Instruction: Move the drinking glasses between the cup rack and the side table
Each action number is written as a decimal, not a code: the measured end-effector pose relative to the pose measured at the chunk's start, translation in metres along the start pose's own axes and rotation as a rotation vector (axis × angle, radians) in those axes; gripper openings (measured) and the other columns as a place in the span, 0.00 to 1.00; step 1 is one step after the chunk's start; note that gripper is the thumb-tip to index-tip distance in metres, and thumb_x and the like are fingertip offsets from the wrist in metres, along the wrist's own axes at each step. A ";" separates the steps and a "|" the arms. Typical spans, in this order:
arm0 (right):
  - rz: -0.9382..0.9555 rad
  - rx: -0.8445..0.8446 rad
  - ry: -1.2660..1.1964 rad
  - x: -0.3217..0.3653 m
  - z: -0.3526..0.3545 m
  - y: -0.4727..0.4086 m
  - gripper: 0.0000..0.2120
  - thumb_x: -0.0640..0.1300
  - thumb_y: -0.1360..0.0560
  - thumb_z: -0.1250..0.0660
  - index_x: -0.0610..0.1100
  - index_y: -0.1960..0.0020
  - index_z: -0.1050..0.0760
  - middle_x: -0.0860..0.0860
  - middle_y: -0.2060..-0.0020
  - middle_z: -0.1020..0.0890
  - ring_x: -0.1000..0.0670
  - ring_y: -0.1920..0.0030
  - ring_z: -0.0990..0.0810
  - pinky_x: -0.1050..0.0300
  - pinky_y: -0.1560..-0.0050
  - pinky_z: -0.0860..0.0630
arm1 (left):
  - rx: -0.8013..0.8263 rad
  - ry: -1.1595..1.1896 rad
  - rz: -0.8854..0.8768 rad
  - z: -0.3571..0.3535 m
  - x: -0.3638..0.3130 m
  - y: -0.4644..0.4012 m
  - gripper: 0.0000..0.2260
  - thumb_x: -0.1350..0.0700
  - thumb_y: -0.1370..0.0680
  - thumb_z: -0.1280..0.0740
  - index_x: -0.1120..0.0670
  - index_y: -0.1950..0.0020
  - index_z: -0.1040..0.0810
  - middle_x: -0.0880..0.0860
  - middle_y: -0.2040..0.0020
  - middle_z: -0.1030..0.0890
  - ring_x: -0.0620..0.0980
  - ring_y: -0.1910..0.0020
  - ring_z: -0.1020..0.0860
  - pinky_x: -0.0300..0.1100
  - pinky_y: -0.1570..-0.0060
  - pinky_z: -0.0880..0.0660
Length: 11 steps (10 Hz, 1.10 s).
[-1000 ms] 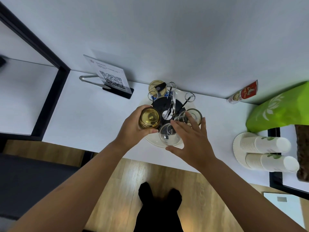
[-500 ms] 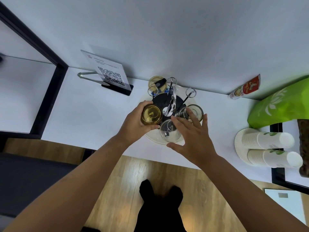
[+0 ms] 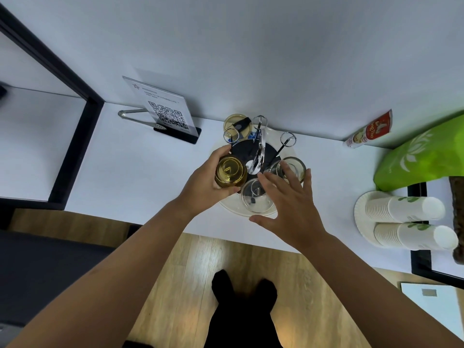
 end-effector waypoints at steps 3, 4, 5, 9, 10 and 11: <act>-0.006 -0.026 -0.117 -0.008 0.005 0.007 0.46 0.66 0.34 0.21 0.50 0.22 0.31 0.47 0.25 0.28 0.41 0.18 0.40 0.29 0.20 0.50 | -0.022 0.024 0.038 0.012 0.005 0.009 0.48 0.45 0.33 0.16 0.40 0.20 0.41 0.40 0.22 0.33 0.40 0.25 0.34 0.33 0.33 0.35; -0.044 -0.028 -0.141 -0.018 0.009 0.003 0.48 0.67 0.34 0.22 0.51 0.21 0.33 0.46 0.22 0.33 0.41 0.17 0.44 0.30 0.20 0.49 | -0.046 0.013 0.030 0.018 -0.001 0.020 0.47 0.42 0.32 0.18 0.39 0.19 0.41 0.39 0.21 0.35 0.40 0.23 0.36 0.38 0.30 0.35; -0.073 0.003 -0.155 -0.024 0.006 0.000 0.49 0.68 0.34 0.22 0.52 0.20 0.35 0.46 0.20 0.36 0.41 0.17 0.47 0.30 0.21 0.49 | -0.055 0.010 0.030 0.020 -0.006 0.028 0.46 0.41 0.30 0.20 0.39 0.19 0.41 0.34 0.23 0.37 0.32 0.26 0.38 0.34 0.32 0.37; -0.116 -0.001 -0.168 -0.017 0.000 0.000 0.46 0.67 0.34 0.22 0.51 0.22 0.31 0.45 0.19 0.38 0.40 0.17 0.47 0.30 0.22 0.40 | -0.003 0.061 0.077 0.005 -0.015 0.031 0.48 0.41 0.31 0.20 0.39 0.18 0.44 0.33 0.27 0.37 0.33 0.29 0.37 0.28 0.38 0.37; -0.107 -0.001 -0.164 -0.018 -0.001 -0.001 0.46 0.67 0.34 0.22 0.50 0.22 0.31 0.45 0.19 0.38 0.39 0.17 0.47 0.30 0.23 0.41 | -0.007 0.063 0.072 0.008 -0.017 0.031 0.48 0.41 0.31 0.19 0.39 0.18 0.44 0.34 0.26 0.36 0.34 0.28 0.37 0.30 0.36 0.37; -0.107 0.014 -0.183 -0.019 -0.002 -0.001 0.48 0.67 0.34 0.22 0.50 0.21 0.32 0.45 0.18 0.39 0.39 0.17 0.48 0.29 0.23 0.42 | -0.010 0.062 0.089 0.008 -0.021 0.032 0.49 0.41 0.31 0.20 0.40 0.18 0.44 0.40 0.22 0.35 0.36 0.28 0.38 0.34 0.35 0.36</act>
Point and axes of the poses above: each hand's wrist, its own y-axis away from the middle knuckle, its own z-axis out of the back of the hand, x = y × z, the point moved 10 cm from there along -y, towards the middle knuckle
